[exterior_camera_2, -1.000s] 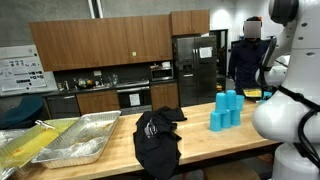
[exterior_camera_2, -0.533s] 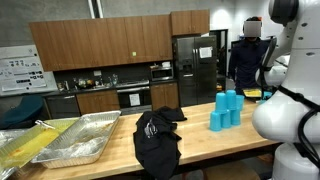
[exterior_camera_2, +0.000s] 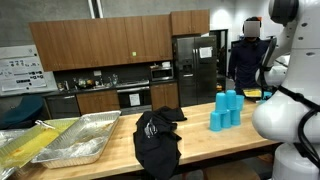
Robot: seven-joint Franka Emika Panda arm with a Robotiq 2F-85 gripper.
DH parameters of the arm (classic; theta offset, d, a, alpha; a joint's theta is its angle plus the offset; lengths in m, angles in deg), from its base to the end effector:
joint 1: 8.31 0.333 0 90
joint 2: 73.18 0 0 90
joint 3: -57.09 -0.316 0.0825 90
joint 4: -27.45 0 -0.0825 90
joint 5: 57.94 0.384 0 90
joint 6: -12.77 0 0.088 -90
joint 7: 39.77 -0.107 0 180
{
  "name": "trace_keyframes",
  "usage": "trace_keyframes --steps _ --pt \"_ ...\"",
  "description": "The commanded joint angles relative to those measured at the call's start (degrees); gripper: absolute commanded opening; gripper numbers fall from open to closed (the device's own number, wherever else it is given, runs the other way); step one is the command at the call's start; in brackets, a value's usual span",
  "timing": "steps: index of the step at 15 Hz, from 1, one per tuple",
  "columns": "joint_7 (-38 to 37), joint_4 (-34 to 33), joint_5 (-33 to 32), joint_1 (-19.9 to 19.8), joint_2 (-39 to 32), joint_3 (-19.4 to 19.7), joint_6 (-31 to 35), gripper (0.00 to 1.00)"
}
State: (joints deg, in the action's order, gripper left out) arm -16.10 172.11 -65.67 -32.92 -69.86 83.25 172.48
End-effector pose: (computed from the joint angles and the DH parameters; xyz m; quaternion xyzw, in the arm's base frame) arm 0.3120 -0.3717 0.3281 0.9717 -0.1754 0.1128 0.1112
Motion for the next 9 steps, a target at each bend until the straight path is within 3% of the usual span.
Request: trace_keyframes --steps 1,3,4,9 --pt "-0.24 -0.01 -0.23 -0.07 0.06 -0.07 -0.09 0.61" --pt "-0.24 -0.01 -0.23 -0.07 0.06 -0.07 -0.09 0.61" --pt "-1.47 0.14 -1.65 -0.30 -0.32 -0.19 1.03 0.86" --pt "1.86 -0.24 3.07 -0.48 5.61 1.33 2.20 1.00"
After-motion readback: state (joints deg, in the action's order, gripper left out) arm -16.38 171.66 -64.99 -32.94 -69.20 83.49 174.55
